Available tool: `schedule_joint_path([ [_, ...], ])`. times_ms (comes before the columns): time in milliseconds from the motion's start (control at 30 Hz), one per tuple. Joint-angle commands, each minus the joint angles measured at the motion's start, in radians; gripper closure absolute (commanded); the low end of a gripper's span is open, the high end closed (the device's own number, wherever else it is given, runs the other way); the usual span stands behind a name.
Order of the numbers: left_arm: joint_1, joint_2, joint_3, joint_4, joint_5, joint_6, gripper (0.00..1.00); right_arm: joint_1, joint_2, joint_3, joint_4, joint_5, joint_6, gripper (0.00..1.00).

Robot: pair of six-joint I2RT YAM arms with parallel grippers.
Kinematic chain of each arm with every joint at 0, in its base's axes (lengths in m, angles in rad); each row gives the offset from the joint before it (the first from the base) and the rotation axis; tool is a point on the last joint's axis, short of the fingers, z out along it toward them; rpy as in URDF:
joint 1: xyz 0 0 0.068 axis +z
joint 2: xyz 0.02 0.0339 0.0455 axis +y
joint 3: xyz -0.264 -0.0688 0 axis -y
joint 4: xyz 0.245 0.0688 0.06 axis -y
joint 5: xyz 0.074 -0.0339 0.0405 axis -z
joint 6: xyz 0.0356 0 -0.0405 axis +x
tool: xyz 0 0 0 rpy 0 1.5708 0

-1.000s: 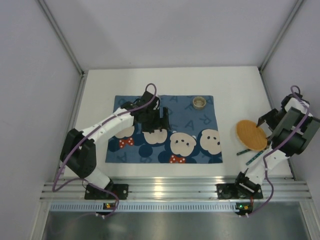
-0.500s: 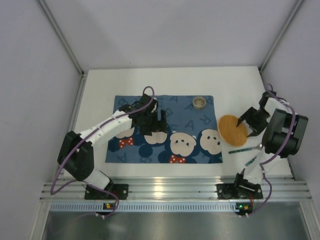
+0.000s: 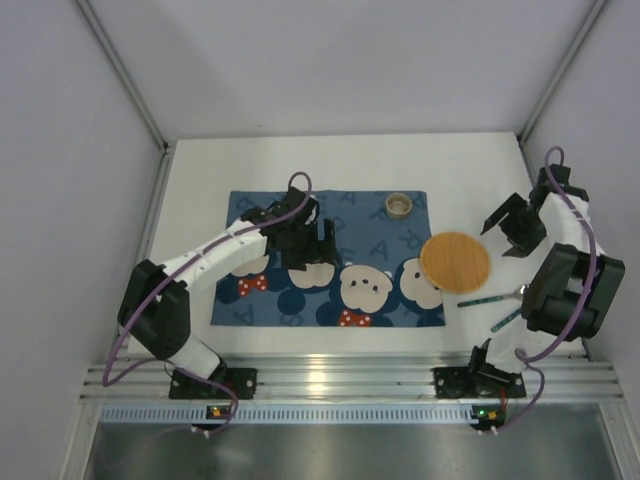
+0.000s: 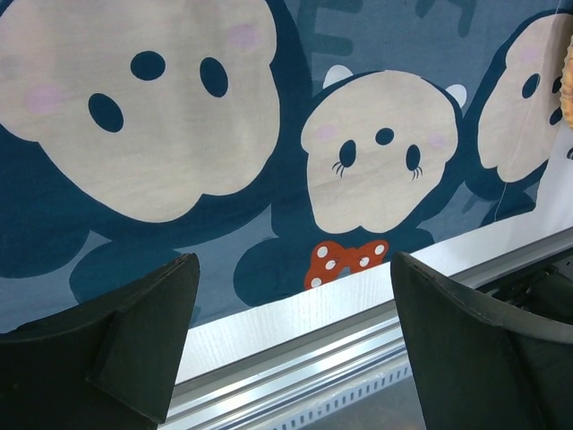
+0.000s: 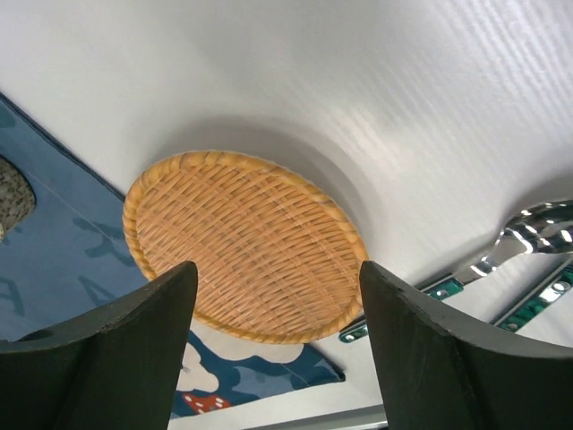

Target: Set the dinner table for one person

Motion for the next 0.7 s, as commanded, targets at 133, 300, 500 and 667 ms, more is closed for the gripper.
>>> schedule_joint_path([
  [133, -0.008, -0.037, -0.03, 0.017, -0.007, -0.012, 0.07, -0.048, -0.054, -0.103, 0.027, 0.045, -0.025, 0.27],
  [300, -0.008, -0.048, -0.028, 0.007, -0.021, -0.017, 0.07, -0.049, -0.025, -0.227, 0.152, -0.009, -0.019, 0.29],
  [500, -0.011, -0.08, -0.06, -0.002, -0.035, -0.032, 0.07, -0.049, 0.015, -0.328, 0.327, -0.13, -0.011, 0.36],
  [667, -0.011, -0.112, -0.083, -0.02, -0.052, -0.037, 0.07, -0.051, 0.031, -0.405, 0.427, -0.167, 0.009, 0.6],
])
